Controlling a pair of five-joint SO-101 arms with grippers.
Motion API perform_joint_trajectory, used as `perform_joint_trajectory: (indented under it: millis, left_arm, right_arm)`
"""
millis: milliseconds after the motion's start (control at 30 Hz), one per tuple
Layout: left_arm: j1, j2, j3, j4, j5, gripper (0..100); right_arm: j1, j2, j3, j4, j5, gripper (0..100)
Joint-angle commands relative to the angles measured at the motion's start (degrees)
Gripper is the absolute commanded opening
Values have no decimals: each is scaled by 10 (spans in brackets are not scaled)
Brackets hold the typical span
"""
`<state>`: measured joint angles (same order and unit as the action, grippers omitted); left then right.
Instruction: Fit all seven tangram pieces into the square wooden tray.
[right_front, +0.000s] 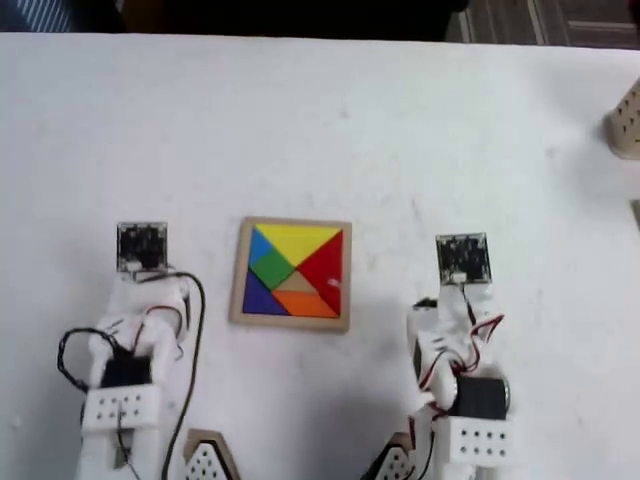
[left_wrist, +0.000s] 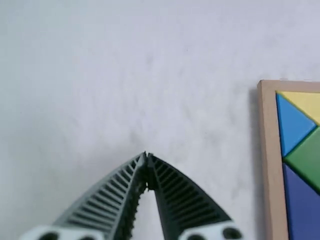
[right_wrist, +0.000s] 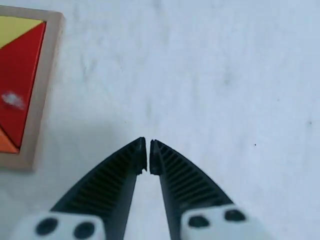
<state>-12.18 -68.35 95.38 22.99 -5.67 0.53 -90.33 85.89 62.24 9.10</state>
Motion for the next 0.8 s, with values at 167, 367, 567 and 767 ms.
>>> perform_joint_trajectory:
  millis: [167, 367, 567, 767]
  left_arm:
    - [-8, -251, 20, 235, -2, 20]
    - [0, -371, 16, 405, -2, 20]
    - [6, -362, 16, 458, -2, 20]
    - [4, -362, 16, 508, -4, 20]
  right_arm:
    - [-1, -131, 45, 108, 7, 18]
    - [-13, -127, 47, 124, 6, 18]
    - [-14, -126, 111, 103, 5, 18]
    - [-14, -127, 110, 106, 5, 18]
